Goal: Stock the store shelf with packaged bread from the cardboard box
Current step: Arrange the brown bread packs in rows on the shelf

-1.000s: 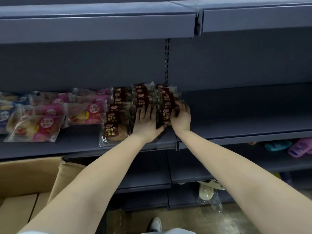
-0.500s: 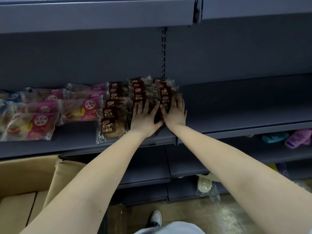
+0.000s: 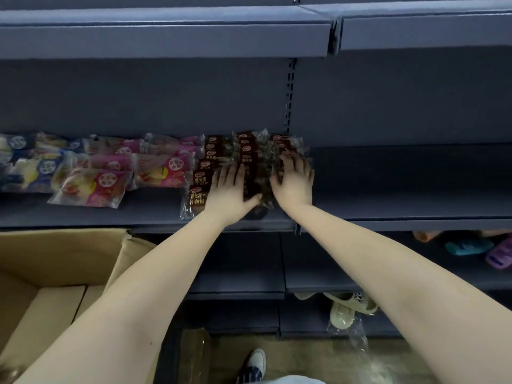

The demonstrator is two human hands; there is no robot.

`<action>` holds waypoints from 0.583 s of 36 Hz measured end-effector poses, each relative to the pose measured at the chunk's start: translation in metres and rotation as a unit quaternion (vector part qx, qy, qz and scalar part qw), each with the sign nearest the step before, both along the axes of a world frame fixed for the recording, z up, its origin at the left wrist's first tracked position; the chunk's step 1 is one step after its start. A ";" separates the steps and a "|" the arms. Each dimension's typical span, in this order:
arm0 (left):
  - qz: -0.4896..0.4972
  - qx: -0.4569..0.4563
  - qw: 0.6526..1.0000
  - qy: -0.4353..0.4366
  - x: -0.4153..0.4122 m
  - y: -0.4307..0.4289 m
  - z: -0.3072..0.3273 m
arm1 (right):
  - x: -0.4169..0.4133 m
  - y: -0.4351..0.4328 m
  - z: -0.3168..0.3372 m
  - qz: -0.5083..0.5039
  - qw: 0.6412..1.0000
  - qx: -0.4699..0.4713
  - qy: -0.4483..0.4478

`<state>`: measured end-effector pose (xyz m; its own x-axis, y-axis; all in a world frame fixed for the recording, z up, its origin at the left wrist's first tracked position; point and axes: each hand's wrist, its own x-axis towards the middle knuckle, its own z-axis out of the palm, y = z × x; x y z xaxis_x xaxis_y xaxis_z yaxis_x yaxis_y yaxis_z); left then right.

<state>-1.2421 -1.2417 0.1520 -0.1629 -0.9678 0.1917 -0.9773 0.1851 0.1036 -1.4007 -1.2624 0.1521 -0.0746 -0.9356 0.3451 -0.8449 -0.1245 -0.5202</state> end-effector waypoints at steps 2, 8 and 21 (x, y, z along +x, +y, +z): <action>0.009 -0.014 1.000 0.004 0.010 0.012 -0.002 | 0.009 0.009 -0.002 0.040 0.999 -0.033 0.016; 0.065 -0.025 0.998 -0.009 0.044 0.052 -0.002 | 0.047 0.029 -0.005 0.137 0.987 -0.080 0.030; 0.195 -0.012 0.981 -0.018 0.132 0.133 -0.001 | 0.143 0.082 -0.003 0.314 0.947 -0.067 0.008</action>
